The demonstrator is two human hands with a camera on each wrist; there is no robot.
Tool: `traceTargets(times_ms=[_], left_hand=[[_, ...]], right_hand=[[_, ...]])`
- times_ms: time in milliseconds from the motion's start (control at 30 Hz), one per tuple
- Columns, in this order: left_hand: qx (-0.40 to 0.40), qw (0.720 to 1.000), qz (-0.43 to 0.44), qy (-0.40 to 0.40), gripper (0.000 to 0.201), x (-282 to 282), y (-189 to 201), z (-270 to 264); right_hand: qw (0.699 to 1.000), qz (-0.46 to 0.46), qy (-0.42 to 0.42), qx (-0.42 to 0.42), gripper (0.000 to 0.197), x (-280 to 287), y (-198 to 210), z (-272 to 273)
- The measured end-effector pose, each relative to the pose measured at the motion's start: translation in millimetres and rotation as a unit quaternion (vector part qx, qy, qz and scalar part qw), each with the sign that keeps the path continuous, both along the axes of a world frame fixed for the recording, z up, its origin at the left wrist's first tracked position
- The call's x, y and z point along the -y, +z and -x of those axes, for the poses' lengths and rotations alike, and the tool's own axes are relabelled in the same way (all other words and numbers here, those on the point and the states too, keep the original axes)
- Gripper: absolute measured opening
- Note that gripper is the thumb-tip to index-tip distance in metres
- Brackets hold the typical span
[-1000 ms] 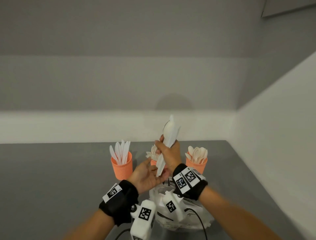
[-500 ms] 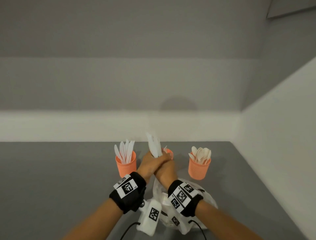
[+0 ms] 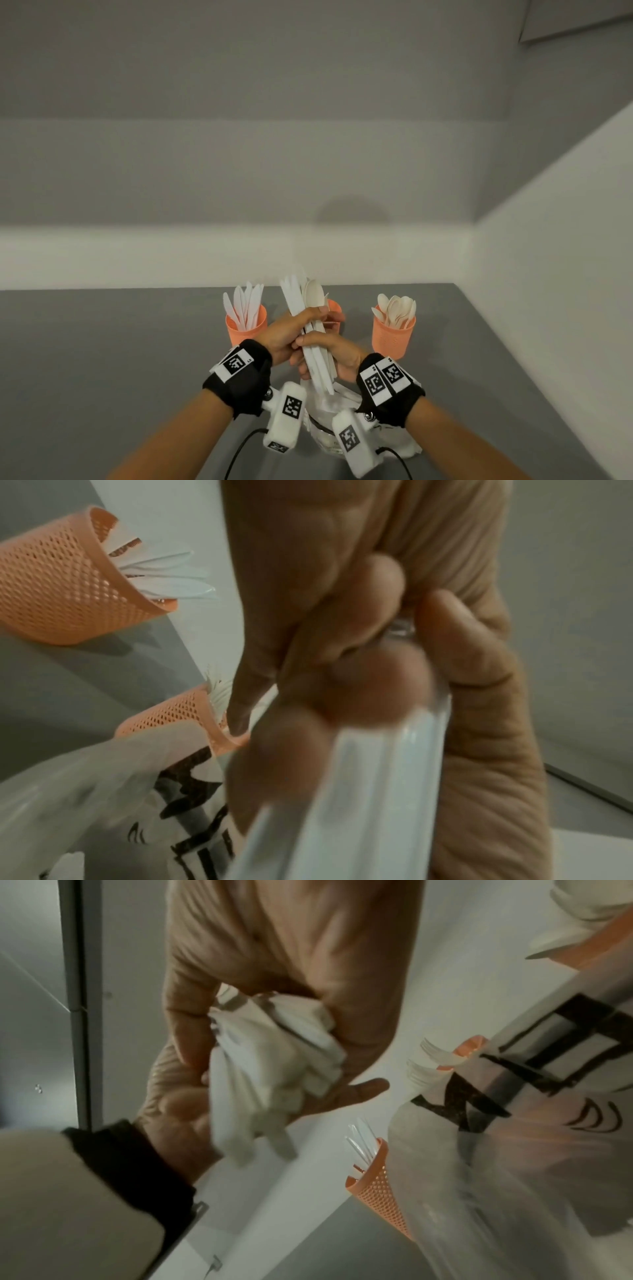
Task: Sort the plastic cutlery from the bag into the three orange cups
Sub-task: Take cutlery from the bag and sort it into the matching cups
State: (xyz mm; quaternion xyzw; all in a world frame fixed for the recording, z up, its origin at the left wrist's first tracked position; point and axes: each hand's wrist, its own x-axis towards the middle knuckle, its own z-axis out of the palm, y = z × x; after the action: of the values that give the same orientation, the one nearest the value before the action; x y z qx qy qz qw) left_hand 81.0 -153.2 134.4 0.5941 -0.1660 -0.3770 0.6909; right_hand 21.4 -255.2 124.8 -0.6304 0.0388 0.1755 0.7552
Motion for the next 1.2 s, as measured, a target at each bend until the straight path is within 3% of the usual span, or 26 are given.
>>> traceTargets(times_ms=[233,367,500,867,1033,1200], left_hand=[[0.044,0.997,-0.03,0.048,0.042,-2.3,-2.0,-7.5],[0.09,0.982,-0.044,0.163,0.02,-1.7,-7.1,-15.6],[0.145,0.966,-0.063,0.204,0.014,-0.8,-13.6,-16.7],[0.125,0.961,-0.08,0.235,0.016,-3.7,-25.8,-27.5],[0.135,0.967,-0.078,0.202,0.02,-4.5,-25.8,-23.8],[0.06,0.956,-0.023,0.287,0.023,-4.1,-24.6,-27.1]], right_hand=[[0.995,-0.015,-0.099,-0.005,0.009,-5.7,-11.4,-5.4],[0.985,-0.063,-0.161,-0.002,0.012,-4.1,-17.1,-11.9],[0.984,-0.04,-0.172,0.008,0.012,-2.1,-23.2,-15.2],[0.985,-0.099,-0.138,0.021,0.017,-0.9,-27.1,-9.6],[0.987,-0.081,-0.135,0.016,0.018,2.3,-31.7,-10.3],[0.983,-0.091,-0.156,0.006,0.024,2.5,-36.9,-13.0]])
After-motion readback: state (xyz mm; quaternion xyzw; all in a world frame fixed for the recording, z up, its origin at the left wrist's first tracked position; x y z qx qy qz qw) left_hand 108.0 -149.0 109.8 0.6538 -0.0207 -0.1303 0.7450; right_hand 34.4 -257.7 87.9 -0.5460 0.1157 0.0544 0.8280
